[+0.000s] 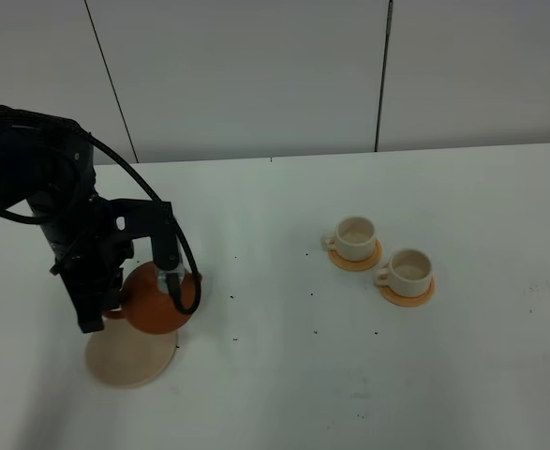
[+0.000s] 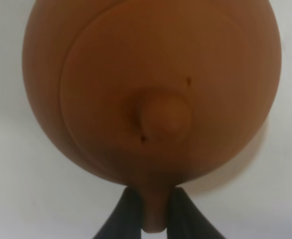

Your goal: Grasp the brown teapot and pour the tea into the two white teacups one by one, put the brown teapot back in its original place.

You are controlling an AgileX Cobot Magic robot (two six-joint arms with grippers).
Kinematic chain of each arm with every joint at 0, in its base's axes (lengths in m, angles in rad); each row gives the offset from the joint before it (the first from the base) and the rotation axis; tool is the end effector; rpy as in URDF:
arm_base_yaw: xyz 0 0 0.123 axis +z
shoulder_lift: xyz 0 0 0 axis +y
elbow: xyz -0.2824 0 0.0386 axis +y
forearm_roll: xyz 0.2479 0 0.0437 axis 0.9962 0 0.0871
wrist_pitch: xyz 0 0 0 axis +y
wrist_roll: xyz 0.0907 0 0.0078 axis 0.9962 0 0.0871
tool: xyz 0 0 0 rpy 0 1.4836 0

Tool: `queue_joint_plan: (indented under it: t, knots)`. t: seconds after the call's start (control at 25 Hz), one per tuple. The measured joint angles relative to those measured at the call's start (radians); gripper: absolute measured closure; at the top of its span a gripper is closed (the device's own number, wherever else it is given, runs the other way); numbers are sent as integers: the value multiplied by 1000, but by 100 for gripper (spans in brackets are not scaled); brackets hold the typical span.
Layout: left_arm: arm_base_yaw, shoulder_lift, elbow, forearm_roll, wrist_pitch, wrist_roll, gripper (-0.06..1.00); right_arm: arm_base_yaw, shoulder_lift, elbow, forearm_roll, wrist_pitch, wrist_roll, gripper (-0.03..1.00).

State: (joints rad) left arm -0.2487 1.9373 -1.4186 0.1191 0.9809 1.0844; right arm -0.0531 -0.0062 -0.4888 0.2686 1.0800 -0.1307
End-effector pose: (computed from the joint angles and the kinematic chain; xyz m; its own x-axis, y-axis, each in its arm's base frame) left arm 0.3789 -0.0869 0.1984 -0.1804 0.9833 0.0234 0.9671 0.1730 0.1867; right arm -0.0058 0.0217 0.2749 -0.4631 0.0230 -0.8860 -0.1562 0.9819 0.1071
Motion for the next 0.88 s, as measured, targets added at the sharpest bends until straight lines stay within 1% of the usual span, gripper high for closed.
queue_joint_plan:
  t: [0.16,0.24,0.52,0.8,0.88]
  knots:
    - [0,0,0,-79,-50,0,77,0,0,0,0,0,0,73]
    - [-5,0,0,-104,-69,-4,77,0,0,0,0,0,0,73]
    - [-40,0,0,-107,-105,-66,77,0,0,0,0,0,0,73]
    - [-78,0,-2,-109,-155,-86,77,0,0,0,0,0,0,73]
    - [-87,13,-25,-109,-140,-107,77,0,0,0,0,0,0,73]
